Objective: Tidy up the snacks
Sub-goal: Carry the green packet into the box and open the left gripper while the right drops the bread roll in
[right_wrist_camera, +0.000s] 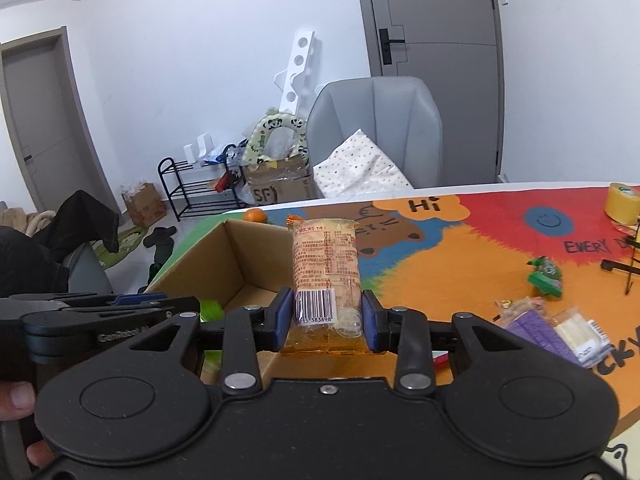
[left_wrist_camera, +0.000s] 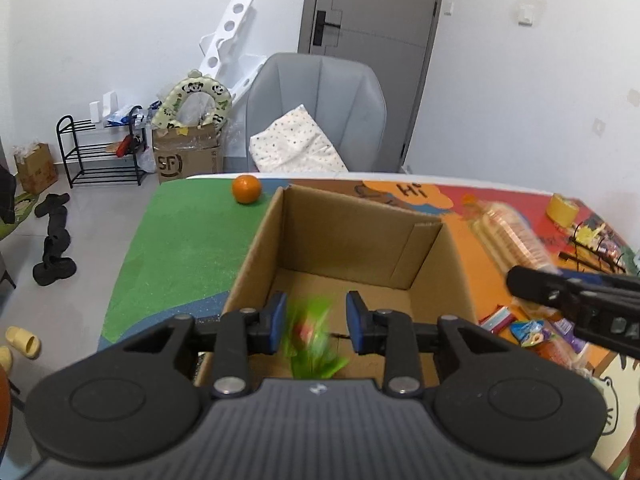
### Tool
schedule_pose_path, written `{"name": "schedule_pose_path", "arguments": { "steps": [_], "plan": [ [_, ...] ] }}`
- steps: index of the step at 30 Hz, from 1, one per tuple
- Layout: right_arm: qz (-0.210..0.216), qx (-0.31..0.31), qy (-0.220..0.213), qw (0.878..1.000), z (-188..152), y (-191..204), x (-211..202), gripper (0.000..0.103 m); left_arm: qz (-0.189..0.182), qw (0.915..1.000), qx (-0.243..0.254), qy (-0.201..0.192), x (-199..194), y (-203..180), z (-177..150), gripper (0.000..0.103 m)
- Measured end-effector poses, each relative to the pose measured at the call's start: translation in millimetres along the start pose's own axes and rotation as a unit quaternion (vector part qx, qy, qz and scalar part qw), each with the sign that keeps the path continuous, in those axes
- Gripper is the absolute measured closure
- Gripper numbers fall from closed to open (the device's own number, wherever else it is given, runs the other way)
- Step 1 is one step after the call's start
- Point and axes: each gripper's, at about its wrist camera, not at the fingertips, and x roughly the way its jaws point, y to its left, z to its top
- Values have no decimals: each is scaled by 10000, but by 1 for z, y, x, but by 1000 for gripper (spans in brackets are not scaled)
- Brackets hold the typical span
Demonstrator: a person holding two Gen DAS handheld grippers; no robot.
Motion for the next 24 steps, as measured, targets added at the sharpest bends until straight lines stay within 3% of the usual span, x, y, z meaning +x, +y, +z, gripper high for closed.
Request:
{"name": "schedule_pose_path", "arguments": {
  "steps": [4,8,9,10,12,16,18,24],
  "plan": [
    [79,46,52,9999,1,2,6,69,-35,9999,-88,-94,-11,7,-1,68],
    [409,280,-87,9987,2,2,7,68,-39,9997,-205,-142,-19,14,-1,58],
    [466,299,-156,9983,3,2,6,58,-41,9996,-214,-158,-21,15,-1,54],
    [403,341,-167,9985,3,1,6,40,-38,9996,-218,-176,-24,16,-2,52],
    [222,539,-182,9981,1,-6,5,27,-22,9995,-225,-210,-27,16,-3,43],
    [425,832,-34,9956,-6,-25,-4,27,-76,9995,-185,-248,-32,13,-9,27],
    [293,812,-18,9963,-10,-30,-11,24,-66,9994,-205,-279,-32,10,-11,18],
    [120,911,56,9958,-23,-47,-31,18,-118,9994,-171,-289,-36,-4,-16,15]
  ]
}}
